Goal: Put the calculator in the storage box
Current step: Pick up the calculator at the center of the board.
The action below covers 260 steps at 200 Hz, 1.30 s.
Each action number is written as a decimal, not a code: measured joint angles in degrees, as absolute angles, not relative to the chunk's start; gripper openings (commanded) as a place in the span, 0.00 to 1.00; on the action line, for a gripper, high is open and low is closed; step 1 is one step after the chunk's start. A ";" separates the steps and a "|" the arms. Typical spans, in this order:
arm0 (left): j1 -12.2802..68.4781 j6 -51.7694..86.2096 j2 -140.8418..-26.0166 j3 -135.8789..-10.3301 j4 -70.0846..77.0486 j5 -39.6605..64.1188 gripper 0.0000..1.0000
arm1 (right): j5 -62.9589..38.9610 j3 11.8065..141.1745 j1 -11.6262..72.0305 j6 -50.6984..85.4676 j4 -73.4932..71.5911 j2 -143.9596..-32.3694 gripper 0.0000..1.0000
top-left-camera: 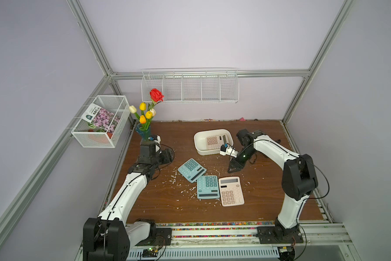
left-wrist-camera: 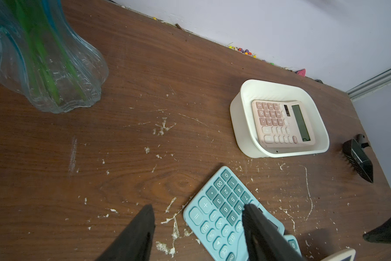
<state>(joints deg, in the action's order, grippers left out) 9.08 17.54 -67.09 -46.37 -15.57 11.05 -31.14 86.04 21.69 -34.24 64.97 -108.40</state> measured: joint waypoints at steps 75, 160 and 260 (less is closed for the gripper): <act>9.08 17.56 -67.09 -46.37 -15.57 11.05 0.66 | -30.59 85.73 23.64 -35.66 64.86 -111.85 0.48; 9.08 17.56 -67.46 -46.37 -15.57 11.25 0.66 | -28.16 82.35 24.25 -35.62 62.11 -111.85 0.49; 15.59 13.47 -82.08 -65.08 -19.75 41.21 0.65 | -22.06 67.46 14.96 -10.13 25.82 -85.19 0.52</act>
<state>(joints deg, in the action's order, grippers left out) 15.59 13.47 -82.08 -65.08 -19.75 41.21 -22.06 67.46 14.96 -10.13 25.82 -85.19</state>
